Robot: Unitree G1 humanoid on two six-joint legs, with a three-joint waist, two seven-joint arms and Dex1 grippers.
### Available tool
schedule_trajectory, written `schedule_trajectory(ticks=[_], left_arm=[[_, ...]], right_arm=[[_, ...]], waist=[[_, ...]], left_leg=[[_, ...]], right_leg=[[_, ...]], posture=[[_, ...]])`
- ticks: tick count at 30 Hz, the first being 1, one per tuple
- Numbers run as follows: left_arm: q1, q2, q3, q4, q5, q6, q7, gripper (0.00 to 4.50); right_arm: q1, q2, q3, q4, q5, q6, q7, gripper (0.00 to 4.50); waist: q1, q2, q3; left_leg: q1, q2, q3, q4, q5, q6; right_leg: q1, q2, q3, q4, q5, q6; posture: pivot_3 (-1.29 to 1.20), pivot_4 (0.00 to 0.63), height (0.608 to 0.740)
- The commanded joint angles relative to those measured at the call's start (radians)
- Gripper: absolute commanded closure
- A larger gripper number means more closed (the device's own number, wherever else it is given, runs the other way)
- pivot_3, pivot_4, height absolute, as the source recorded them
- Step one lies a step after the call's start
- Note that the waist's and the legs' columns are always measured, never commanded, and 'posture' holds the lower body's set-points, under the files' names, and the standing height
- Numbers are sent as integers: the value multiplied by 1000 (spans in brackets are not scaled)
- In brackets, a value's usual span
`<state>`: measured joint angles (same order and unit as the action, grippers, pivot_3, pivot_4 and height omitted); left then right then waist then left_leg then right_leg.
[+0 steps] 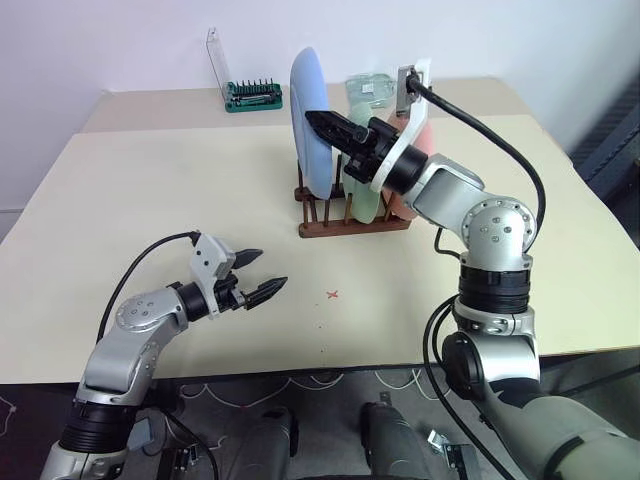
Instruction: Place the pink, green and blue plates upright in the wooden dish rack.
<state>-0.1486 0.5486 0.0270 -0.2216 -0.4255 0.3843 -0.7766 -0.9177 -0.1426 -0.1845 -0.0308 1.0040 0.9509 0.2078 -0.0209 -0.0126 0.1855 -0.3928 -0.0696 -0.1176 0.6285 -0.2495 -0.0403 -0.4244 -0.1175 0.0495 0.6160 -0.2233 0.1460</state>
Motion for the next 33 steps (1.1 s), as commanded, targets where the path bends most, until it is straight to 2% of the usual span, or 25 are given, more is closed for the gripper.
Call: schedule_trajectory(ticks=[1,15,19,24,29,33], left_arm=[[0,8,28,-37,-10,-8,1,508],[0,11,28,-37,-10,-8,0,508],[1,9,27,-38,-9,-8,3,508],[2,7,24,-37,-7,-10,6,508],[2,5,22,-39,-7,-10,8,508],[2,4,19,-38,-7,-12,9,508]], right_arm=[[-20,19,-29,0,22,-1,-28,4441],[-46,30,-73,149,17,47,-124,4441],[-52,31,-76,148,13,51,-128,3164],[-57,23,-63,116,2,57,-119,634],[-79,-47,9,6,-48,41,-26,634],[-115,-115,8,-78,-51,17,47,634]], waist=[[-1,0,0],[-1,0,0],[-1,0,0],[-4,0,0],[-4,0,0],[-4,0,0]], left_leg=[[0,0,0,0,0,0],[0,0,0,0,0,0],[0,0,0,0,0,0],[0,0,0,0,0,0],[0,0,0,0,0,0],[0,0,0,0,0,0]], right_leg=[[0,0,0,0,0,0],[0,0,0,0,0,0],[0,0,0,0,0,0],[0,0,0,0,0,0],[0,0,0,0,0,0],[0,0,0,0,0,0]], posture=[[0,150,740],[0,150,740],[0,150,740],[0,150,740],[0,150,740],[0,150,740]])
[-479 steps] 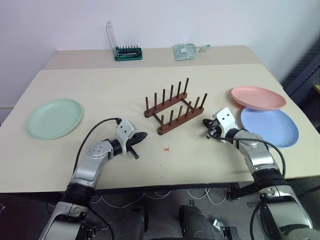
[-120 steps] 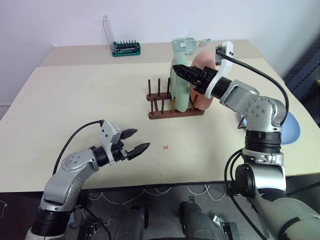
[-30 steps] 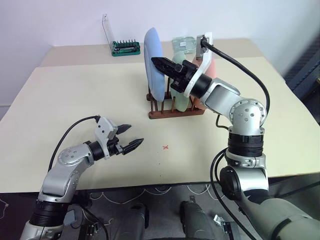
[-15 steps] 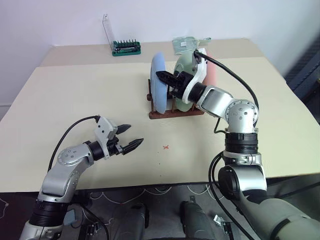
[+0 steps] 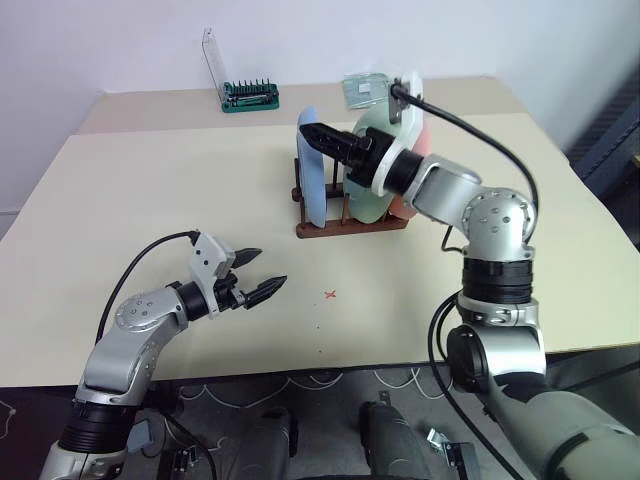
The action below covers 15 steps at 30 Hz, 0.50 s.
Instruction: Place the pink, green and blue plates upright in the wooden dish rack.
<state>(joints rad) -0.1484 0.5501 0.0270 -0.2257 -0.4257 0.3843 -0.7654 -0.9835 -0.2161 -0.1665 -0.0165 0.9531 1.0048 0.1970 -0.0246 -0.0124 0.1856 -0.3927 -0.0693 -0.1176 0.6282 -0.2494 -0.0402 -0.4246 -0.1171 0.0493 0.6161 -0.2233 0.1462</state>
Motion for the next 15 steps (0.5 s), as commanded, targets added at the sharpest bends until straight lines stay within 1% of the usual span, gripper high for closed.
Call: schedule_trajectory(ticks=[1,3,5,6,7,8,9,12,15], left_arm=[[2,2,19,-33,-7,-12,-2,508],[4,1,17,-36,-6,-12,-1,508],[5,-1,18,-40,-8,-10,1,508],[7,0,17,-41,-8,-11,-1,508],[8,0,16,-42,-9,-10,-1,508],[8,0,15,-42,-10,-9,-3,508],[8,1,12,-43,-13,-7,-10,508],[4,2,1,-44,-17,-3,-26,508],[-9,-2,-14,-40,-16,0,-42,508]], right_arm=[[-60,-74,-28,-116,3,-44,77,634],[-66,-130,-49,-144,-1,-59,105,634],[-47,-217,-71,-153,-28,-76,146,1148],[-23,-290,-64,-160,-65,-90,187,1524],[-6,-338,-56,-164,-91,-100,216,1944],[22,-397,-31,-175,-136,-126,261,2465],[78,-490,14,-200,-212,-171,324,2991],[193,-649,88,-245,-345,-267,441,4405],[299,-762,172,-289,-494,-381,518,4466]], waist=[[1,0,0],[5,0,0],[9,-1,0],[10,-1,0],[12,-1,0],[12,-1,0],[11,-1,0],[10,-1,0],[-1,0,0]], left_leg=[[0,0,0,0,0,0],[0,0,0,0,0,0],[0,0,0,1,0,0],[0,0,0,1,0,0],[0,0,0,1,0,0],[0,0,0,1,0,0],[0,0,0,1,0,0],[0,0,1,1,0,1],[0,1,3,1,0,1]], right_leg=[[0,0,0,0,0,0],[1,0,0,-1,0,0],[2,0,0,-1,0,0],[2,0,0,-2,0,0],[2,0,0,-2,0,0],[3,0,0,-3,0,0],[3,0,0,-3,0,0],[3,0,0,-3,0,0],[2,-1,0,-3,0,1]], posture=[[0,150,740],[0,150,740],[0,150,740],[0,150,740],[0,150,740],[0,150,740],[0,150,740],[0,150,740],[0,150,740]])
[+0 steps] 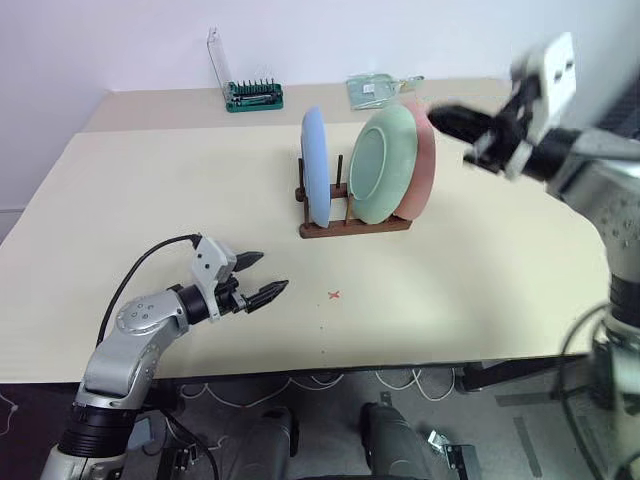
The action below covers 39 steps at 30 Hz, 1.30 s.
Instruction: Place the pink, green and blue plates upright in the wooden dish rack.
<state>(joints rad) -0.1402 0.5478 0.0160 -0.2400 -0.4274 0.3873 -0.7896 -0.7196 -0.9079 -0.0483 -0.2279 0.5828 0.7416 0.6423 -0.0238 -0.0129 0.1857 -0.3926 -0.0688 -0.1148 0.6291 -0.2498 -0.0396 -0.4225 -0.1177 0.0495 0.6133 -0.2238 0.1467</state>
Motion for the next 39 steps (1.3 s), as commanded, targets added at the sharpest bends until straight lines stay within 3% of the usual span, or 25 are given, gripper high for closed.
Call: schedule_trajectory(ticks=[1,6,15,30,39], left_arm=[[-21,-1,-6,-24,-13,-3,-21,508],[-48,-10,-34,-8,-5,-7,-46,508],[-44,-13,-30,-6,-1,-11,-43,508],[-7,-7,-17,-28,0,-16,-24,508],[-4,-7,-23,-24,3,-20,-20,508]], right_arm=[[55,-88,73,-85,-161,-147,87,4466],[130,-86,155,-110,-298,-194,89,4466],[88,11,215,-35,-436,-207,70,4466],[12,157,217,-13,-493,-274,113,4466],[14,164,210,-39,-517,-265,132,4466]], waist=[[-3,0,0],[5,0,0],[10,0,0],[9,0,0],[9,0,0]], left_leg=[[0,0,0,0,0,0],[0,1,0,1,0,0],[-1,0,-1,1,0,0],[0,0,-1,1,0,0],[0,0,-1,1,0,0]], right_leg=[[0,0,0,0,0,0],[0,0,0,0,0,0],[0,0,0,0,0,0],[0,0,0,0,0,0],[0,0,0,0,0,0]], posture=[[0,150,740],[0,150,740],[0,150,740],[0,150,740],[0,150,740]])
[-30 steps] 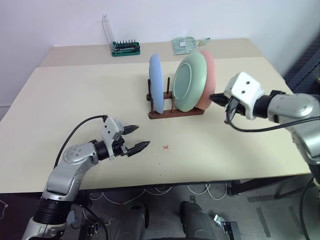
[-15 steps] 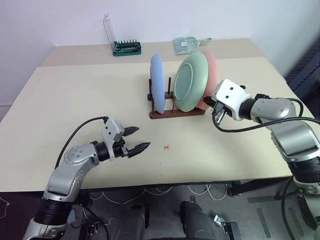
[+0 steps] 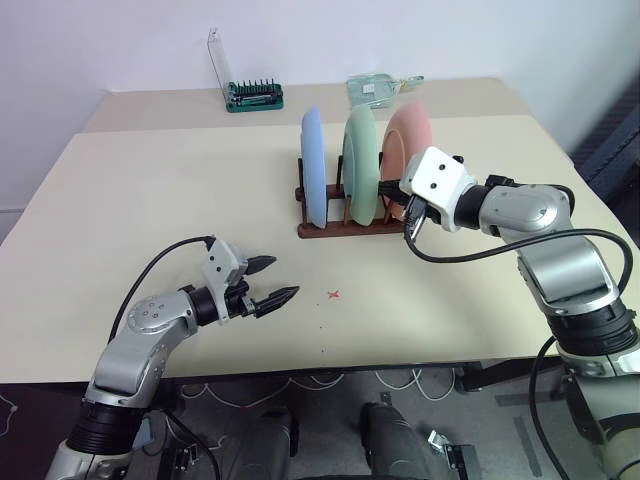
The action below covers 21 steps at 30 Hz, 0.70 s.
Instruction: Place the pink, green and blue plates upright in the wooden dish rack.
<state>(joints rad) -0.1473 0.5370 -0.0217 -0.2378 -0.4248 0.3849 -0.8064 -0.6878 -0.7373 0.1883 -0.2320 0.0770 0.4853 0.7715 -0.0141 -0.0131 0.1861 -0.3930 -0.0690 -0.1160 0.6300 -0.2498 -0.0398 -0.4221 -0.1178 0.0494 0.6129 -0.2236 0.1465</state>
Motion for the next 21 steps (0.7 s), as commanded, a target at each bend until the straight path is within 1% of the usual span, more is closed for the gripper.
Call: schedule_trajectory(ticks=[1,3,5,6,8,11,13,15,17,21], left_arm=[[4,3,14,-26,1,-18,-2,508],[7,5,18,-23,2,-19,0,508],[12,10,26,-20,2,-20,1,508],[14,13,31,-18,3,-22,2,508],[17,20,43,-10,7,-25,6,508],[20,39,71,12,10,-34,6,508],[21,42,78,18,15,-36,14,508],[28,52,103,53,28,-58,25,508],[32,61,135,100,43,-82,39,508],[31,85,170,141,64,-115,48,508]], right_arm=[[-15,-12,-31,-36,-11,-12,8,4466],[-7,-31,-64,-36,4,-24,25,4466],[23,-69,-124,-46,43,-54,65,4466],[47,-88,-160,-62,78,-67,98,4466],[103,-123,-237,-96,163,-34,158,4466],[265,-208,-346,-154,267,20,271,4466],[359,-237,-402,-165,308,25,311,4466],[441,-208,-441,-92,298,15,265,4466],[494,-177,-450,13,252,-32,209,4466],[493,-139,-462,102,248,-103,173,4466]], waist=[[-1,0,0],[0,0,0],[2,0,0],[4,0,0],[6,0,0],[7,-1,0],[4,-1,0],[-2,-1,0],[-4,-1,0],[-3,-1,0]], left_leg=[[0,0,0,0,0,0],[0,0,0,0,0,0],[0,0,0,0,0,0],[0,0,0,0,0,0],[0,-1,-1,0,0,0],[0,-1,-1,0,0,0],[1,0,-2,0,0,1],[2,0,0,0,0,1],[3,0,0,1,0,1],[4,0,0,1,0,1]], right_leg=[[0,0,0,0,0,0],[0,0,0,0,0,0],[0,0,0,0,0,0],[1,0,0,0,0,0],[1,0,0,-1,0,0],[2,0,0,-1,0,0],[3,0,-1,-1,0,0],[4,-1,-1,-1,0,0],[5,0,-1,-1,0,0],[6,0,0,-1,0,0]], posture=[[0,150,740],[0,150,740],[0,150,740],[0,150,740],[0,150,740],[0,150,740],[0,150,740],[0,150,740],[0,150,740],[0,150,740]])
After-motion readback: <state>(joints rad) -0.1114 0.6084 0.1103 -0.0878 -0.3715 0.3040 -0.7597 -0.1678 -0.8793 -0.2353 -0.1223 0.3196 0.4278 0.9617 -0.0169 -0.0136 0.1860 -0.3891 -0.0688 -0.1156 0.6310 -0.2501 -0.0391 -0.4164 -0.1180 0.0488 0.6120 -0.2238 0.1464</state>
